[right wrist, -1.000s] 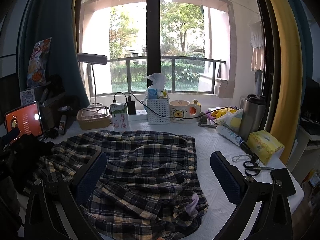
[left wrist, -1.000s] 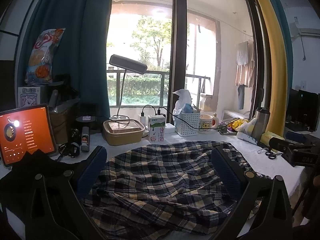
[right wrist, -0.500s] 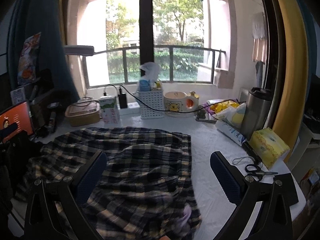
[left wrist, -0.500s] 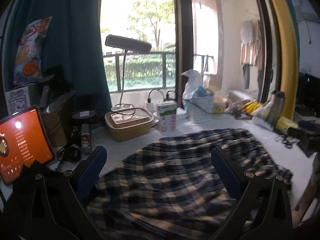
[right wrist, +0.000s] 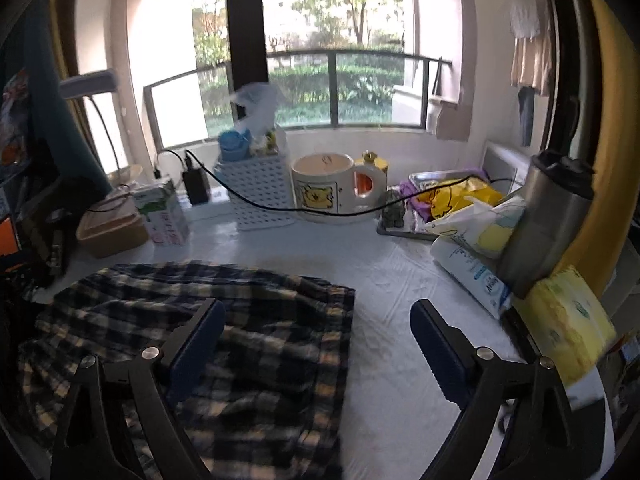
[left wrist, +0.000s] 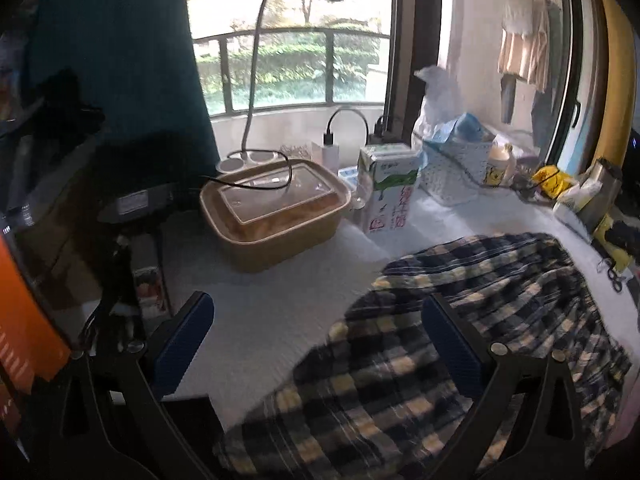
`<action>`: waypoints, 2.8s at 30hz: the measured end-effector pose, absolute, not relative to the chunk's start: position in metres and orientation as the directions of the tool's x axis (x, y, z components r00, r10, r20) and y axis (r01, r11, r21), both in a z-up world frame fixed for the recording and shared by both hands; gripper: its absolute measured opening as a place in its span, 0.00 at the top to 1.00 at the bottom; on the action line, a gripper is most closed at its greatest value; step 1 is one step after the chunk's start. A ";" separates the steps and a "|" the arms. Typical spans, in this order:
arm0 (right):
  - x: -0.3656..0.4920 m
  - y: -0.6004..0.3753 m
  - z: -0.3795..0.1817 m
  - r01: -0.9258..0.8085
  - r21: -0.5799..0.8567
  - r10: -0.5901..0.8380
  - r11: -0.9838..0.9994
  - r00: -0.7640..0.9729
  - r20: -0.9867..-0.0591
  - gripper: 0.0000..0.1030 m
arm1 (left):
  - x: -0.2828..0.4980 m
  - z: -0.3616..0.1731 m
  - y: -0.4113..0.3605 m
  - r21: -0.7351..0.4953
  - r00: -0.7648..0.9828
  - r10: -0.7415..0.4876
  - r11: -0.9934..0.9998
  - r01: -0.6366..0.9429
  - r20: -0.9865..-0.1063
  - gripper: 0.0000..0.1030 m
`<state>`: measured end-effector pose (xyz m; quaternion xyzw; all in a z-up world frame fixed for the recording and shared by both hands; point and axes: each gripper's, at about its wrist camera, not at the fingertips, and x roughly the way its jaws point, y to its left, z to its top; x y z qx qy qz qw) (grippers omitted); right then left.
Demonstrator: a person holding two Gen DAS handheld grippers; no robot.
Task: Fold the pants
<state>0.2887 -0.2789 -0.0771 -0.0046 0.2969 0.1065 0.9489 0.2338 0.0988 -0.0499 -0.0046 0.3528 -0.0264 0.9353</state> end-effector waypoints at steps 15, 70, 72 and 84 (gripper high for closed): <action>0.399 -0.285 -0.139 -0.259 0.084 0.236 0.962 0.639 -0.732 0.27 | 0.250 -0.124 0.068 -0.025 0.512 -0.112 0.985 0.173 -0.852 0.35; 0.373 -0.304 -0.118 -0.218 0.041 0.192 0.975 0.736 -0.650 0.27 | 0.287 -0.105 0.134 -0.065 0.635 -0.051 0.998 0.001 -0.771 0.56; 0.364 -0.304 -0.126 -0.220 0.053 0.198 0.974 0.716 -0.670 0.31 | 0.286 -0.115 0.121 -0.052 0.606 -0.066 0.998 0.041 -0.793 0.56; 0.255 -0.299 -0.157 -0.301 0.103 0.268 0.948 0.583 -0.767 0.34 | 0.235 -0.119 0.080 -0.083 0.597 -0.125 0.992 0.098 -0.792 0.86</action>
